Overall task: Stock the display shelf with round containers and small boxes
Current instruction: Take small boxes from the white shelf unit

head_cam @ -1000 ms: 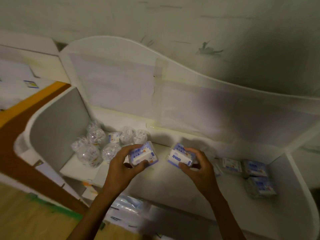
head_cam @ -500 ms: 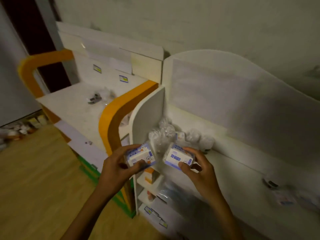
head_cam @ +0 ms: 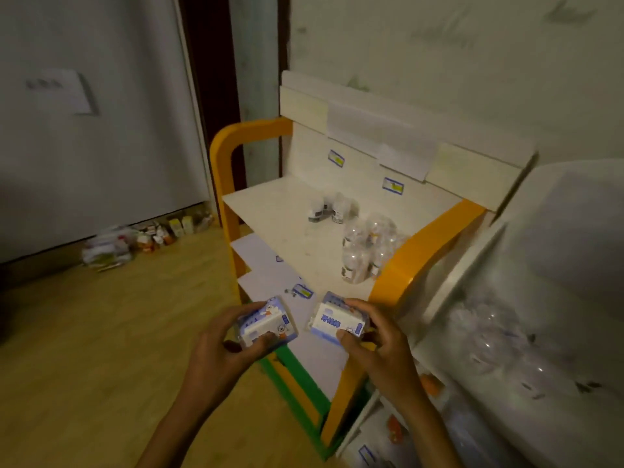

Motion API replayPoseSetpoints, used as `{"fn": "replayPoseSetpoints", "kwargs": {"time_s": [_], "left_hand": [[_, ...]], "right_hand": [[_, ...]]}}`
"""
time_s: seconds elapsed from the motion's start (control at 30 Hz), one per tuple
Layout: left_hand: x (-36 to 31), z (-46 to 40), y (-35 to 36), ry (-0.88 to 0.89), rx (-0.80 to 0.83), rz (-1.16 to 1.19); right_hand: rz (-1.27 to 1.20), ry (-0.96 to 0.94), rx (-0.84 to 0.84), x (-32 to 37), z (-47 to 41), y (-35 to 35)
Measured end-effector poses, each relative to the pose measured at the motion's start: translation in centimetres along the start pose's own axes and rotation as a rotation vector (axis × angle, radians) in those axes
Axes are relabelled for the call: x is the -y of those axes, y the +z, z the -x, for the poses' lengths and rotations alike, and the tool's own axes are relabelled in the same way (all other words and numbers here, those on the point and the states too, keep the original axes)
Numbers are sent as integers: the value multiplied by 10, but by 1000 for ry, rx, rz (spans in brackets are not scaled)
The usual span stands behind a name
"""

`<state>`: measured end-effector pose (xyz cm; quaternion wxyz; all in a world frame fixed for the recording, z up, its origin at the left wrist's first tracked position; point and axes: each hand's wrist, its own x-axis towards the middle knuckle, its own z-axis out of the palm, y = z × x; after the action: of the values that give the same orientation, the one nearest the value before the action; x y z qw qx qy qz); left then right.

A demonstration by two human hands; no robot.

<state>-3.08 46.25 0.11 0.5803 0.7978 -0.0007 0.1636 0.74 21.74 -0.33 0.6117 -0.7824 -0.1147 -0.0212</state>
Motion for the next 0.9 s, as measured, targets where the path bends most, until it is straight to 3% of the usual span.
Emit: {"fn": "replayPoseSetpoints", "kwargs": {"time_s": [0.37,0.9], "left_hand": [[83,-151,-70,53,-47,-145],[157,-438,-75,141,158,-172]], "right_hand": [[-26,2,31,-31,-163,101],[-18,91,-175,-50,-385,148]]}}
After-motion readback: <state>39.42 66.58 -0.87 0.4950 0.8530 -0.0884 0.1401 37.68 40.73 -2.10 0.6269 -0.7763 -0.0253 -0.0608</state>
